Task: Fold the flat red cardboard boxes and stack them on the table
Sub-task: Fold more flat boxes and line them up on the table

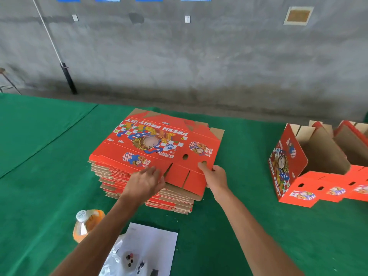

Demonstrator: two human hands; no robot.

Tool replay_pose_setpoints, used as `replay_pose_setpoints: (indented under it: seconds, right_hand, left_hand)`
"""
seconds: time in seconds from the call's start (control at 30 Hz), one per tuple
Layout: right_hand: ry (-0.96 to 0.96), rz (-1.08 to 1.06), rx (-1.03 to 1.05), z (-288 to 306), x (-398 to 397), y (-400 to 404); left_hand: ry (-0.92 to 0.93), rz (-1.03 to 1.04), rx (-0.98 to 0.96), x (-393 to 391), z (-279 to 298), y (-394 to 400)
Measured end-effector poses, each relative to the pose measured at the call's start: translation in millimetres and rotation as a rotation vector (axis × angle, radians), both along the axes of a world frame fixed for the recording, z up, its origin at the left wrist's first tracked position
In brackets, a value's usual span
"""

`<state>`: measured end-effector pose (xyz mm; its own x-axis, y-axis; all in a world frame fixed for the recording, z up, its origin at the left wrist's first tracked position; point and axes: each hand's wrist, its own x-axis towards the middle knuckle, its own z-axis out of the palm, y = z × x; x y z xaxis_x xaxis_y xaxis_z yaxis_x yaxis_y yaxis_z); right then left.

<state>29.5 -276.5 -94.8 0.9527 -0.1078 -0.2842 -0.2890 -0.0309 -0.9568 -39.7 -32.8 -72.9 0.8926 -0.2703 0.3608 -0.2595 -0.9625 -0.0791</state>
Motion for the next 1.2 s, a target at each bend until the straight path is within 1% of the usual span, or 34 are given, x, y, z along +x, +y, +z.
replay_pose_setpoints:
  seconds: [0.07,0.1,0.13,0.2,0.27,0.33,0.43,0.53,0.6,0.67,0.73,0.8,0.83,0.87,0.93,0.97,1.0,1.03,1.1,1.13,1.2]
  right_hand:
    - [0.018,-0.041,0.183,4.0,-7.0,-19.2]
    - [0.002,-0.058,0.249,7.0,-12.2,-30.0]
    - [-0.027,-0.083,0.291,10.9,-19.0,-41.4]
    - [-0.112,-0.152,0.338,23.9,-36.0,-64.3]
    - [-0.226,-0.192,0.330,42.5,-56.5,-85.8]
    - [-0.389,-0.193,0.264,63.0,-81.6,-107.9]
    - [-0.688,-0.140,0.090,89.7,-118.9,-137.5]
    - [-0.918,0.000,-0.021,108.1,-151.0,-165.3]
    - [-1.009,0.111,-0.121,109.5,-166.6,-190.0]
    - [-1.046,0.190,-0.258,102.8,-176.1,-216.8]
    - [-1.018,0.159,-0.387,94.2,-180.1,-244.1]
    - [-0.937,0.001,-0.469,89.5,-181.9,-275.7]
    - [-0.881,-0.087,-0.465,88.3,-182.1,-294.0]
    - [-0.800,-0.185,-0.413,86.4,-182.2,-315.2]
    - [-0.554,-0.384,-0.256,84.9,-184.5,-361.5]
    - [-0.426,-0.435,-0.179,84.6,-186.6,-384.0]
    - [-0.327,-0.450,-0.115,83.3,-188.1,-403.7]
    - [-0.281,-0.437,-0.064,81.4,-188.8,-419.3]
    - [-0.256,-0.363,-0.004,79.0,-188.9,-436.0]
    - [-0.255,-0.340,-0.001,79.6,-190.4,-435.7]
    - [-0.276,-0.360,-0.023,73.1,-196.6,-431.5]
  left_hand:
    - [-0.156,-0.119,-0.056,-15.1,5.3,-15.2]
    - [-0.167,-0.135,-0.093,-21.7,10.1,-25.3]
    - [-0.146,-0.123,-0.138,-28.4,15.7,-37.4]
    - [-0.047,-0.040,-0.265,-39.1,29.2,-69.0]
    - [0.075,0.022,-0.446,-44.6,47.0,-109.2]
    - [0.178,0.016,-0.622,-47.1,68.7,-157.2]
    - [0.206,-0.140,-0.805,-52.7,106.5,-239.1]
    - [0.253,-0.285,-1.064,-67.1,134.5,-308.9]
    - [0.177,-0.328,-1.247,-78.6,141.8,-333.9]
    - [0.072,-0.350,-1.388,-93.0,146.3,-345.2]
    - [0.019,-0.372,-1.443,-109.9,146.5,-347.9]
    - [0.035,-0.378,-1.508,-126.5,142.2,-342.3]
    - [0.052,-0.370,-1.536,-133.2,136.6,-335.6]
    - [0.064,-0.357,-1.557,-141.2,131.1,-326.8]
    - [0.078,-0.332,-1.582,-154.0,115.8,-306.4]
    - [0.086,-0.344,-1.607,-158.3,105.5,-298.2]
    - [0.091,-0.356,-1.632,-162.4,95.8,-293.5]
    - [0.104,-0.352,-1.664,-164.8,87.1,-291.2]
    - [0.132,-0.314,-1.691,-162.2,67.2,-291.8]
    - [0.164,-0.274,-1.667,-160.3,60.9,-295.0]
    - [0.250,-0.227,-1.561,-157.0,45.5,-300.1]
